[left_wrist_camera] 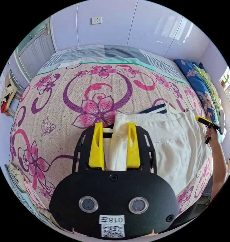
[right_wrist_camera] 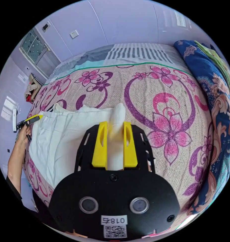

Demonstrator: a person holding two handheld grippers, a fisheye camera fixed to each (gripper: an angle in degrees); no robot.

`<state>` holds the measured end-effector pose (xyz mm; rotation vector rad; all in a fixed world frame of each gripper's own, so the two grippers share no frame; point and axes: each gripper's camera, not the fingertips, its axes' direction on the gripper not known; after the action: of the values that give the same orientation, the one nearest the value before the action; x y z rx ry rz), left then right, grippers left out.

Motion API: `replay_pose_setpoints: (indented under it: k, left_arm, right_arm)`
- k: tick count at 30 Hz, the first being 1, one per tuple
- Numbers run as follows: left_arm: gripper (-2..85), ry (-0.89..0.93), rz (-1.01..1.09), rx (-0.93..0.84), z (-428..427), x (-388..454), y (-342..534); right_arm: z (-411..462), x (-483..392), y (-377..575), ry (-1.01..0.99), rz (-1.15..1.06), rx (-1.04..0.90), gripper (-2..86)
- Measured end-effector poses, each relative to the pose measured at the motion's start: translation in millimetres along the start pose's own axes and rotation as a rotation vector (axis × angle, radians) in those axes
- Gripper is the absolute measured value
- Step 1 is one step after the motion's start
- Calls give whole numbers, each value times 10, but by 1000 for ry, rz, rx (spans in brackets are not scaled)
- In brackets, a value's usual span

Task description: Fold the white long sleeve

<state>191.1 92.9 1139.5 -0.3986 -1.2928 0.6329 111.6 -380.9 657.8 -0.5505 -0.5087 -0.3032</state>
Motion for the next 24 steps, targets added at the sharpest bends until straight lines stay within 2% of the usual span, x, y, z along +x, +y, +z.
replay_pose_setpoints:
  k: [1, 3, 5, 7, 9, 12, 16, 18, 20, 24]
  left_arm:
    - [56, -31, 22, 48, -134, 39, 82]
    - [47, -66, 54, 123, -343, 109, 239]
    - [45, -75, 65, 223, -605, 150, 461]
    - [44, 13, 42, 381, -1020, 102, 866]
    - [43, 84, 61, 490, -1347, 79, 1262]
    - [36, 203, 165, 575, -1863, 83, 2049]
    - [3, 325, 340, 559, -2416, 67, 3328]
    - [-4, 331, 317, 503, -2471, -17, 3746]
    - [-7, 393, 242, 444, -2420, -120, 4039]
    - [-9, 374, 229, 365, -2469, 13, 4411]
  right_arm:
    - [-27, -27, 27, 24, -15, 11, 41]
    - [-147, -126, 169, 109, -65, 52, 32]
    - [-328, -148, 354, 103, -63, 133, 29]
    - [-559, -93, 613, 51, -27, 218, 28]
    - [-926, 69, 1143, -101, 23, 362, 27]
    - [-1389, 282, 2048, -267, 19, 495, 24]
    - [-1797, 479, 3373, -453, -47, 531, 20]
    - [-1814, 548, 4231, -497, -23, 472, 18]
    - [-1683, 602, 4725, -506, 81, 435, 16]
    - [-1397, 547, 5369, -472, 187, 385, 14]
